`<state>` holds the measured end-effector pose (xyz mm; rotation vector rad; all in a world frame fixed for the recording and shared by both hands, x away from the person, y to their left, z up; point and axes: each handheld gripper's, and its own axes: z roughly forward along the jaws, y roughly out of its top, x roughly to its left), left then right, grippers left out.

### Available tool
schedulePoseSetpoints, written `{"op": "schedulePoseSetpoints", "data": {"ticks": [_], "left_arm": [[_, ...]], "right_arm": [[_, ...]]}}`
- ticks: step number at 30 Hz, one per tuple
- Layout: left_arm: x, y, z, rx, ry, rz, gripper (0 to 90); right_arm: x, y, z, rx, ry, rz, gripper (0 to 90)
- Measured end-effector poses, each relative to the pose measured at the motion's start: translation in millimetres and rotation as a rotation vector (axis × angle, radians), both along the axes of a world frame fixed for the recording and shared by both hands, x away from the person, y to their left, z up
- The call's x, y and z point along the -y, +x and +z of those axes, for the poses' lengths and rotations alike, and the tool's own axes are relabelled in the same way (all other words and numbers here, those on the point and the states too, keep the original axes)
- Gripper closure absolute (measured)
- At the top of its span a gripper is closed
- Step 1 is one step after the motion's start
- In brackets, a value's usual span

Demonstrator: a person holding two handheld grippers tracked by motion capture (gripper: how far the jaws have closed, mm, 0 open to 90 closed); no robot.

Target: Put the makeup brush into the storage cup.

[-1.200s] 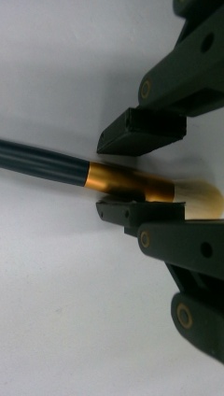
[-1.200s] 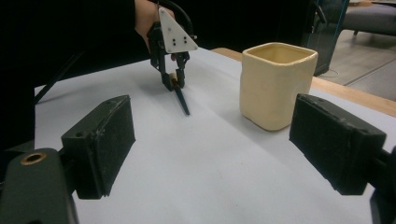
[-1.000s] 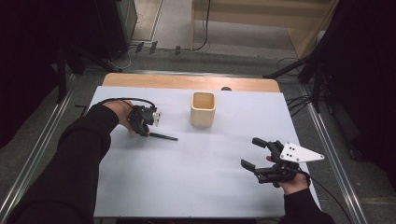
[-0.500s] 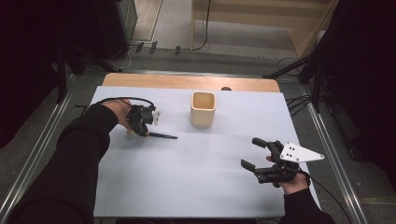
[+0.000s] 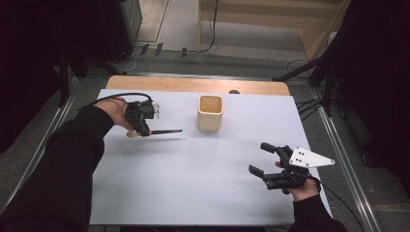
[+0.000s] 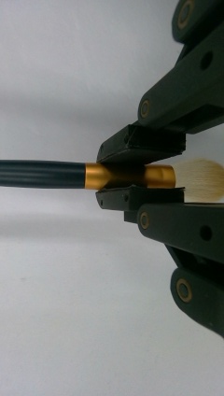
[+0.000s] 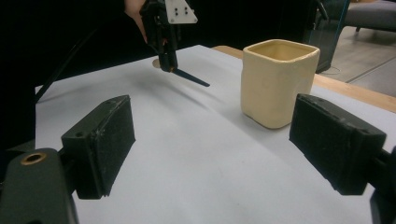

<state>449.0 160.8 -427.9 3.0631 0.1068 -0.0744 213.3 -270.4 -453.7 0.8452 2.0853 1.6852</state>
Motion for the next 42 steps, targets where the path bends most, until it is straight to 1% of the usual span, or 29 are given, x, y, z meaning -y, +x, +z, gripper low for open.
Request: {"op": "schedulePoseSetpoints", "data": {"ticks": [2,3,4,5,6,7,9,10,13,14,15,17,18,19,20,22,23,24,25,26,29,30,31,32,35,36,38,39,42], "left_arm": [[-0.3,-0.8,1.7,0.0,-0.007,0.002,78.0],[-1.4,-2.1,5.1,-0.004,-0.035,0.018,78.0],[-1.4,-2.1,5.1,-0.004,-0.035,0.018,78.0],[-2.7,-4.5,9.4,-0.004,-0.073,0.031,77.9],[-2.7,-4.5,9.4,-0.004,-0.073,0.031,78.0],[-3.3,-7.9,13.7,-0.003,-0.107,0.046,78.0],[-4.0,-10.5,18.1,-0.006,-0.134,0.059,78.0],[-4.0,-10.5,18.1,-0.006,-0.134,0.059,78.0],[-5.9,-15.6,23.6,-0.019,-0.191,0.095,78.0],[-7.6,-16.9,25.6,-0.023,-0.215,0.1,78.0],[-13.5,-17.6,27.9,-0.041,-0.286,0.143,78.0],[-19.3,-18.7,30.5,-0.052,-0.333,0.175,78.0],[-19.3,-18.7,30.5,-0.052,-0.333,0.175,78.0],[-22.0,-19.7,32.2,-0.053,-0.353,0.187,78.0],[-26.3,-22.6,36.7,-0.052,-0.385,0.202,78.0],[-28.1,-24.6,39.1,-0.044,-0.397,0.205,78.0],[-29.7,-27.1,41.4,-0.042,-0.419,0.217,78.0],[-32.1,-32.3,45.9,-0.027,-0.462,0.232,78.0],[-33.2,-34.9,48.1,-0.021,-0.478,0.232,78.0],[-33.2,-34.9,48.1,-0.021,-0.478,0.232,78.0],[-37.1,-48.9,53.3,-0.02,-0.592,0.245,78.0],[-37.1,-48.9,53.3,-0.02,-0.592,0.245,78.0],[-38.3,-55.4,54.8,-0.02,-0.624,0.26,78.0],[-38.3,-55.4,54.8,-0.02,-0.624,0.26,78.0],[-37.0,-68.1,53.8,0.012,-0.619,0.286,78.0],[-37.0,-68.1,53.8,0.012,-0.619,0.286,78.0],[-37.1,-76.5,52.1,0.017,-0.642,0.312,78.0],[-37.1,-76.5,52.1,0.017,-0.642,0.312,78.0],[-36.5,-85.5,48.6,0.024,-0.649,0.339,78.0]], "right_arm": [[-0.1,0.2,-0.1,0.002,-0.003,0.001,14.8],[-0.2,-0.2,-0.1,0.001,-0.004,0.002,14.8],[-0.2,-0.2,-0.1,0.001,-0.004,0.002,14.8],[-0.1,-0.2,-0.1,0.001,-0.004,0.002,14.8],[0.0,-0.2,-0.1,0.001,-0.004,0.002,14.8],[0.0,-0.2,-0.2,0.001,-0.004,0.001,14.8],[-0.1,0.0,-0.3,0.0,-0.003,0.0,14.8],[-0.1,0.0,-0.3,0.0,-0.003,0.0,14.8],[-0.7,0.5,-0.8,-0.008,0.001,0.005,14.8],[-0.7,0.5,-0.8,-0.008,0.001,0.005,14.8],[-0.8,0.5,-0.8,-0.008,0.001,0.006,14.8],[-1.0,0.9,-1.1,-0.01,0.002,0.006,14.8],[-1.1,1.3,-1.4,-0.011,-0.001,0.007,14.8],[-1.1,1.3,-1.4,-0.011,-0.001,0.007,14.8],[-1.7,1.6,-1.8,-0.015,-0.004,0.011,14.8],[-2.1,1.6,-2.0,-0.015,-0.006,0.014,14.8],[-2.4,2.0,-2.2,-0.014,-0.008,0.019,14.8],[-3.4,2.0,-2.3,-0.021,-0.01,0.021,14.8],[-3.8,2.3,-2.4,-0.023,-0.011,0.022,14.8],[-3.8,2.3,-2.4,-0.023,-0.011,0.022,14.8],[-5.5,4.1,-3.0,-0.029,-0.004,0.032,14.8],[-5.5,4.1,-3.0,-0.029,-0.004,0.032,14.8],[-7.1,4.8,-3.5,-0.031,-0.01,0.035,14.8],[-7.1,4.8,-3.5,-0.031,-0.01,0.035,14.8],[-10.9,6.0,-3.6,-0.03,-0.009,0.05,14.8],[-10.9,6.0,-3.6,-0.03,-0.009,0.05,14.8],[-13.5,7.7,-3.7,-0.03,-0.013,0.052,14.7],[-14.3,8.5,-3.8,-0.031,-0.014,0.055,14.7],[-16.0,9.5,-3.4,-0.031,-0.012,0.06,14.6]]}}
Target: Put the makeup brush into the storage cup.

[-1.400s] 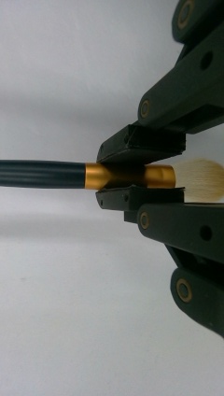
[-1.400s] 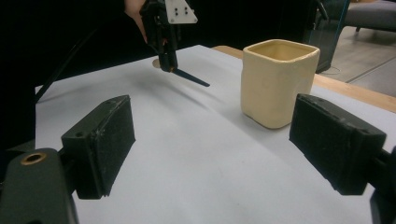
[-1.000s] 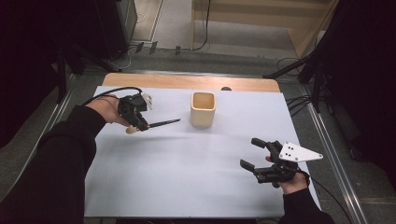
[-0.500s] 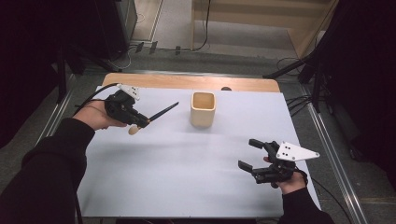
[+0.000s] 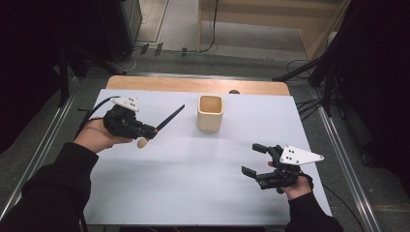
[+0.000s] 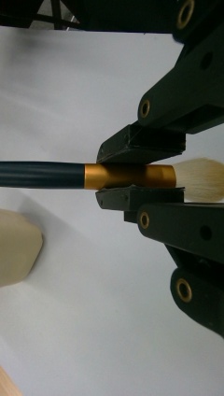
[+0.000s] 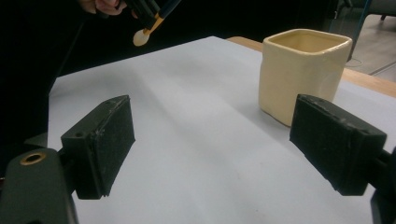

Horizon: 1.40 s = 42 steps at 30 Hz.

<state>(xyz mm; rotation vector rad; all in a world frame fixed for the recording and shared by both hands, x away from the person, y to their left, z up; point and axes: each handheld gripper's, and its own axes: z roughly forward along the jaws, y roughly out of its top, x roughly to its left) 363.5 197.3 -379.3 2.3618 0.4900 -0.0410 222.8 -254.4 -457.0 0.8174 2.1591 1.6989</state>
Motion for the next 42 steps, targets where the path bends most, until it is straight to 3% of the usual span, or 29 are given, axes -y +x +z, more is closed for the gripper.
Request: {"op": "schedulePoseSetpoints", "data": {"ticks": [3,8,13,17,20,24,34,42], "left_arm": [[-0.4,-9.4,-9.0,-0.03,-0.013,0.063,78.1],[-0.1,-19.6,-20.0,-0.048,-0.023,0.081,78.1],[-0.5,-33.5,-24.1,-0.07,-0.076,0.102,78.1],[2.4,-47.1,-27.3,-0.072,-0.098,0.089,78.1],[4.7,-52.1,-27.4,-0.066,-0.081,0.077,78.1],[7.1,-61.4,-28.9,-0.076,-0.091,0.056,78.1],[20.2,-78.8,-34.9,-0.091,-0.037,-0.043,78.1],[31.8,-87.5,-34.4,-0.093,-0.024,-0.1,78.1]], "right_arm": [[-3.0,2.8,2.4,-0.046,0.013,0.013,14.7],[-7.2,6.7,2.2,-0.041,-0.002,0.026,14.7],[-9.7,9.5,2.1,-0.045,-0.004,0.039,14.6],[-14.8,14.0,0.6,-0.061,-0.018,0.059,14.5],[-17.8,16.0,-0.6,-0.069,-0.021,0.072,14.5],[-24.7,19.4,-1.1,-0.074,-0.025,0.097,14.4],[-41.4,23.8,-2.0,-0.083,-0.049,0.107,14.4],[-54.4,23.9,-1.2,-0.094,-0.062,0.125,14.4]]}}
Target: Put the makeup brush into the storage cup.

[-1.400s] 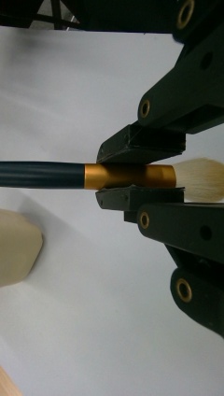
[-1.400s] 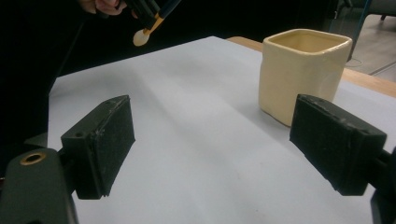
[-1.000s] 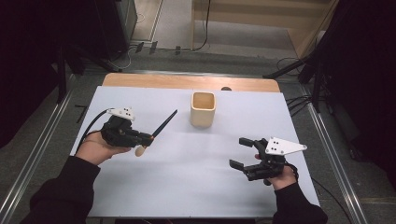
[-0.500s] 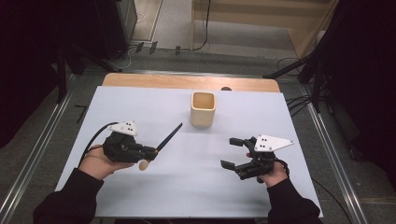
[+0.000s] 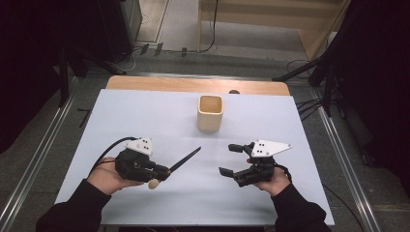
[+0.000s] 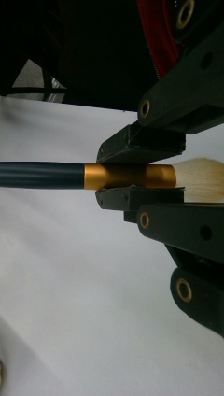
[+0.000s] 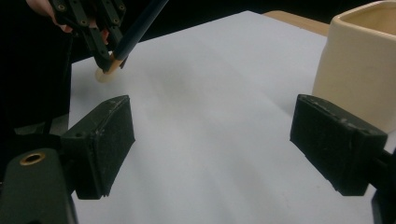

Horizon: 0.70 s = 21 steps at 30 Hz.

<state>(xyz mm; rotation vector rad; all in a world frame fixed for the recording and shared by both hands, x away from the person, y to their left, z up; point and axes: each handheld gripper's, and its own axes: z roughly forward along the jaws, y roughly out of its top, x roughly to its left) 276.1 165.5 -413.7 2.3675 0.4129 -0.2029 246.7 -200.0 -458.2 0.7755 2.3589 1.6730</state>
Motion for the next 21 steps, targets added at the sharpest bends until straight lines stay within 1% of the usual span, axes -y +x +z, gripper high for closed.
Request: {"op": "schedulePoseSetpoints", "data": {"ticks": [2,3,4,8,9,10,11,12,13,15,17,18,20,21], "left_arm": [[3.8,-1.8,1.3,-0.004,0.002,-0.012,78.1],[7.4,-2.4,2.0,0.004,0.008,-0.028,78.1],[7.4,-2.4,2.0,0.004,0.008,-0.028,78.1],[15.0,1.5,-0.7,-0.001,0.033,-0.049,78.1],[16.3,2.3,-1.0,0.01,0.044,-0.059,78.1],[18.1,2.9,-1.1,0.002,0.054,-0.064,78.1],[18.1,2.9,-1.1,0.002,0.054,-0.064,78.1],[19.7,3.2,-1.1,0.01,0.066,-0.071,78.1],[22.3,4.9,-0.3,0.015,0.089,-0.099,78.1],[25.3,5.8,0.7,0.024,0.113,-0.119,78.1],[27.6,6.6,2.0,0.027,0.13,-0.133,78.1],[28.2,7.3,3.2,0.036,0.141,-0.14,78.1],[28.6,8.4,4.2,0.034,0.145,-0.144,78.1],[29.0,9.6,5.1,0.035,0.15,-0.149,78.1]], "right_arm": [[-1.1,-0.1,0.4,0.001,-0.005,0.008,14.4],[-1.3,0.1,0.9,0.005,-0.015,0.014,14.4],[-1.5,0.0,1.4,0.007,-0.022,0.017,14.4],[-1.8,0.9,3.8,0.007,-0.042,0.033,14.4],[-2.0,1.1,4.4,0.006,-0.041,0.032,14.4],[-1.9,1.6,5.2,0.006,-0.044,0.037,14.4],[-2.1,1.9,6.0,0.004,-0.046,0.039,14.4],[-2.1,1.9,6.0,0.004,-0.046,0.039,14.4],[-2.2,3.3,7.4,0.006,-0.046,0.05,14.4],[-2.8,4.3,8.8,0.004,-0.048,0.058,14.5],[-3.5,5.2,10.4,0.009,-0.05,0.07,14.4],[-4.0,5.7,11.0,0.01,-0.045,0.076,14.4],[-4.5,6.1,11.6,0.003,-0.043,0.085,14.4],[-5.1,6.9,12.0,0.012,-0.049,0.091,14.4]]}}
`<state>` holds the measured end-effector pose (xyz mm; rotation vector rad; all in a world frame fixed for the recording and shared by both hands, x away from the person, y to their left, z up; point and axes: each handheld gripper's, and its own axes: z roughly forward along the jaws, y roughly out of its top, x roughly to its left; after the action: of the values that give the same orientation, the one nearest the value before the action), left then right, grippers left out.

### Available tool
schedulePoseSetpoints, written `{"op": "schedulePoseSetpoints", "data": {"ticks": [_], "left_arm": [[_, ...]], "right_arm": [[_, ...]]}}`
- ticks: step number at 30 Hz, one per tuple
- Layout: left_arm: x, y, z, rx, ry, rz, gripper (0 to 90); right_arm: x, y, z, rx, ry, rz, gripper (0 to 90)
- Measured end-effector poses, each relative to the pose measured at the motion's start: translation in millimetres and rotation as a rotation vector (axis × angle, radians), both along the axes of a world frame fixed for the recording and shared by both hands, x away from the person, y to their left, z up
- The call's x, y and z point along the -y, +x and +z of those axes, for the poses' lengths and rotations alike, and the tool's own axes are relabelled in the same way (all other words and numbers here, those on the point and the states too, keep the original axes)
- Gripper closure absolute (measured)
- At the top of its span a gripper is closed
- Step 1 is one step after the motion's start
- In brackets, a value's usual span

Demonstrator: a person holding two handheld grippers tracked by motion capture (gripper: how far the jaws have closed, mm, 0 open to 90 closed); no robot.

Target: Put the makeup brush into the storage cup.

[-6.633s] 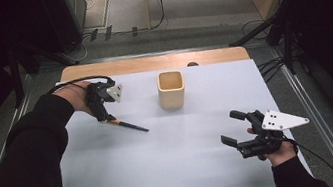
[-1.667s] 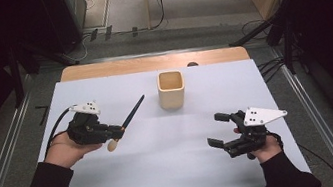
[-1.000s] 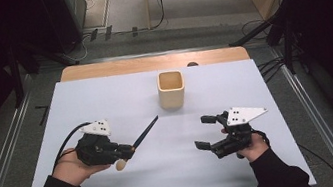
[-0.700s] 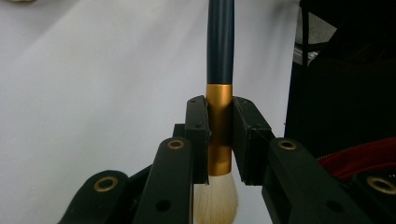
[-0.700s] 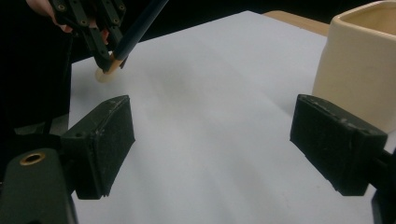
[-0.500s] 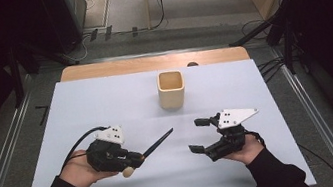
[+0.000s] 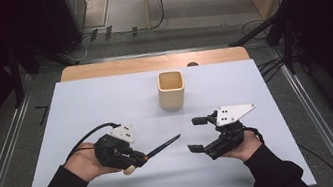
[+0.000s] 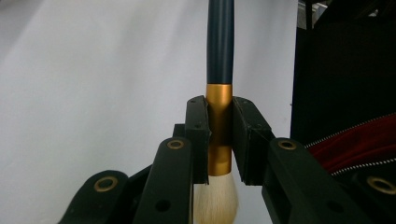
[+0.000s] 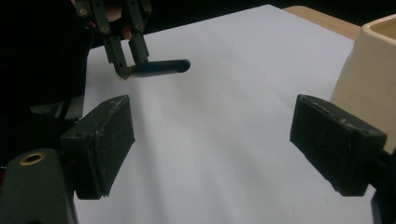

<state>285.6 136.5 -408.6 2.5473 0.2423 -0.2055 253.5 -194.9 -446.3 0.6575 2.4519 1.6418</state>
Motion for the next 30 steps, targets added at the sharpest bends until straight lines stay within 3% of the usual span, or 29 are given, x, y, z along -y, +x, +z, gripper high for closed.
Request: {"op": "schedulePoseSetpoints", "data": {"ticks": [11,14,17,21,29,30], "left_arm": [[8.3,9.6,4.9,-0.004,0.094,-0.077,78.1],[9.9,11.7,4.1,0.011,0.108,-0.089,78.1],[9.9,14.8,3.8,-0.003,0.116,-0.108,78.1],[12.8,18.0,2.5,0.005,0.168,-0.154,78.1],[18.0,19.0,5.0,0.005,0.205,-0.181,78.1],[19.7,19.0,5.9,0.007,0.227,-0.193,78.1]], "right_arm": [[-11.5,5.7,4.0,-0.02,-0.027,0.039,14.4],[-14.8,7.3,4.6,-0.023,-0.029,0.065,14.4],[-17.2,8.1,4.7,-0.03,-0.035,0.076,14.4],[-24.6,10.5,4.5,-0.051,-0.052,0.095,14.4],[-36.9,13.3,2.4,-0.065,-0.08,0.122,14.4],[-39.7,14.0,1.8,-0.068,-0.084,0.129,14.4]]}}
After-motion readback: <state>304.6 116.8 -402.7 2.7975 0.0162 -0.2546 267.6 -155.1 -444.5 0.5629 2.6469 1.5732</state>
